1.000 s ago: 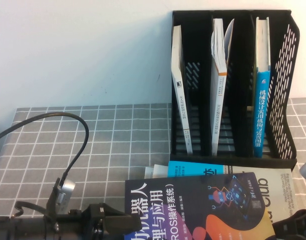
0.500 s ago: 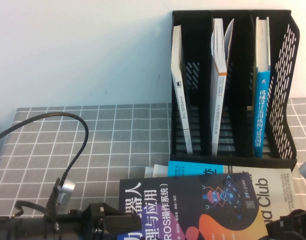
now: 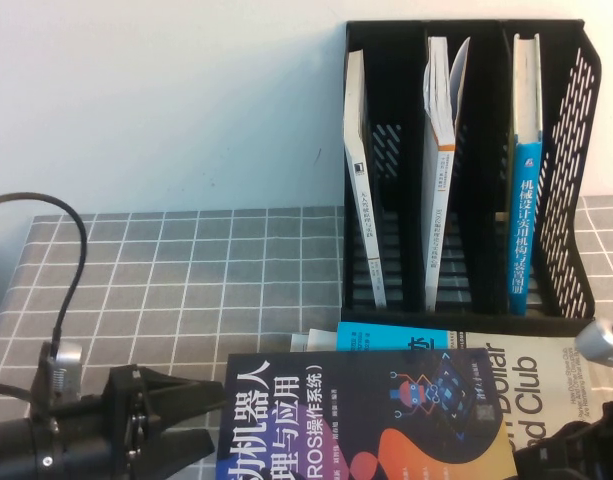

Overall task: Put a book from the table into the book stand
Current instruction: Push book with right arm

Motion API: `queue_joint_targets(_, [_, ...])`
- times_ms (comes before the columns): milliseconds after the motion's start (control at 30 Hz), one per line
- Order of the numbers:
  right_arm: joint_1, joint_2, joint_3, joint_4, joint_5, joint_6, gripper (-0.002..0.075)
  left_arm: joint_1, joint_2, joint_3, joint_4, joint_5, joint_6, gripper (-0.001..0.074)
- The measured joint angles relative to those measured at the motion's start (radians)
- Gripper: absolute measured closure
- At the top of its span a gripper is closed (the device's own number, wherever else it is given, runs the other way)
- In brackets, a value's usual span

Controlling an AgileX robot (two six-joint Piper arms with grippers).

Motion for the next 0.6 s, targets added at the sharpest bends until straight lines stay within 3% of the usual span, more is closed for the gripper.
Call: queue_joint_targets(600, [0.019, 0.002, -0.017, -0.033, -0.034, -0.044, 0.0729, 0.019, 0.037, -0.027, 0.154, 0.012, -0.022, 0.0247])
